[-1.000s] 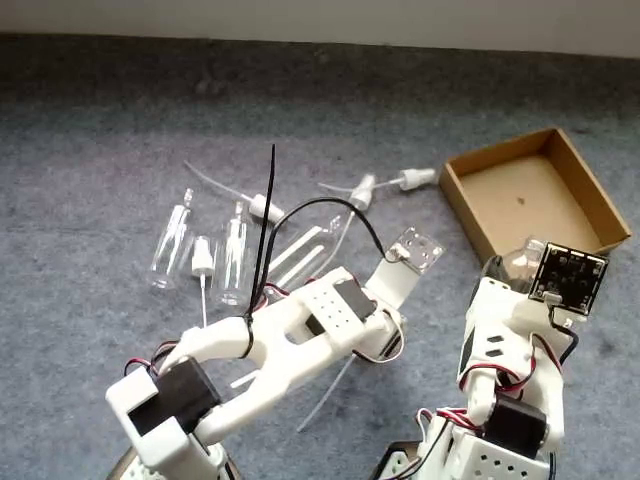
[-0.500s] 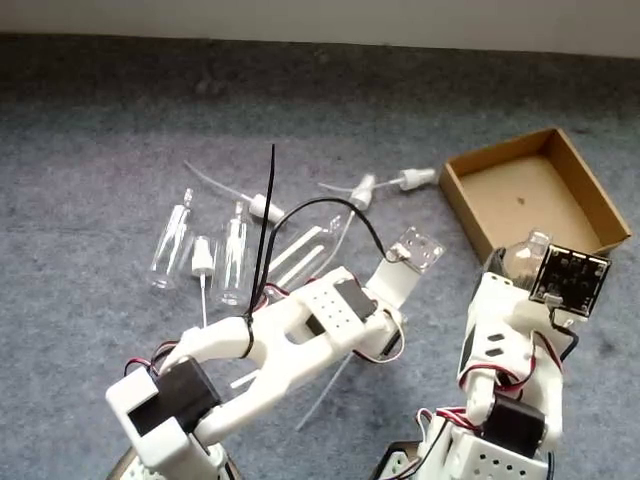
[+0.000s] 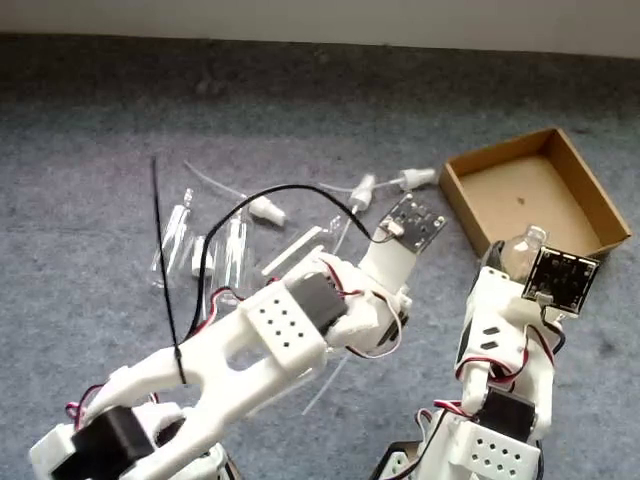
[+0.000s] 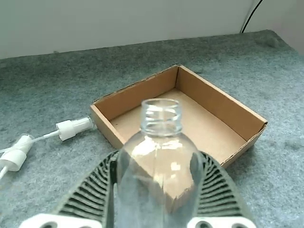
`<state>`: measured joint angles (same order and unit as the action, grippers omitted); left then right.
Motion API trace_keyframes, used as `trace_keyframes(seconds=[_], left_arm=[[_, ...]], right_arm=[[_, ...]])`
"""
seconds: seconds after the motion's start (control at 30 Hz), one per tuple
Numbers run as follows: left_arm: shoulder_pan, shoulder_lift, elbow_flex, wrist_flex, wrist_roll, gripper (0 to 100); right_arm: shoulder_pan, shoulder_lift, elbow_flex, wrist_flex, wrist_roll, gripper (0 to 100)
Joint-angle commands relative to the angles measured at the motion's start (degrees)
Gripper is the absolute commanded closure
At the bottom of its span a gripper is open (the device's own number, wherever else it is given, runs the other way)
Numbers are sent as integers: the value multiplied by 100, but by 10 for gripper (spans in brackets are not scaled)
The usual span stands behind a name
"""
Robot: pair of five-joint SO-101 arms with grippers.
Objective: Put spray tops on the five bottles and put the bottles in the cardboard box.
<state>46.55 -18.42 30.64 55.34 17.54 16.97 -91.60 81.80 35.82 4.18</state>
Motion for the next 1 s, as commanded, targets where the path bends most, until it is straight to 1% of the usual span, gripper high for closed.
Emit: trace_keyframes(seconds=[0.0, 0.1, 0.13, 0.27, 0.43, 0.5, 0.57, 0.7, 0.8, 0.87, 0.97], left_arm=[[-57, -1332, 101, 554, 35, 994], [-303, -2132, 541, 545, 9, 994], [-435, -2422, 708, 545, -141, 994], [-1024, -3697, 1279, 580, -1240, 994], [-1780, -5015, 1402, 580, -1310, 994], [-1956, -5437, 1393, 554, -1310, 994], [-1991, -5771, 1393, 492, -1310, 994], [-2026, -6193, 1429, -448, -1310, 994], [-2026, -6246, 1402, -1116, -1310, 994], [-2026, -6246, 1402, -1477, -1336, 994], [-2035, -6264, 1402, -1829, -1345, 994]], right_arm=[[-418, 13, -22, -154, -44, 915], [-760, 13, -22, -154, -53, 915], [-875, 13, -22, -154, -53, 915], [-1411, 13, -22, -154, -53, 915], [-2237, 13, -22, -154, -26, 915], [-2527, 13, -48, -154, -18, 915], [-2791, 13, -57, -154, -18, 915], [-3222, 13, -66, -215, -9, 915], [-3486, 13, -31, -1059, -9, 916], [-3512, 48, 57, -1675, -44, 917], [-3530, 13, 365, -2114, -53, 918]])
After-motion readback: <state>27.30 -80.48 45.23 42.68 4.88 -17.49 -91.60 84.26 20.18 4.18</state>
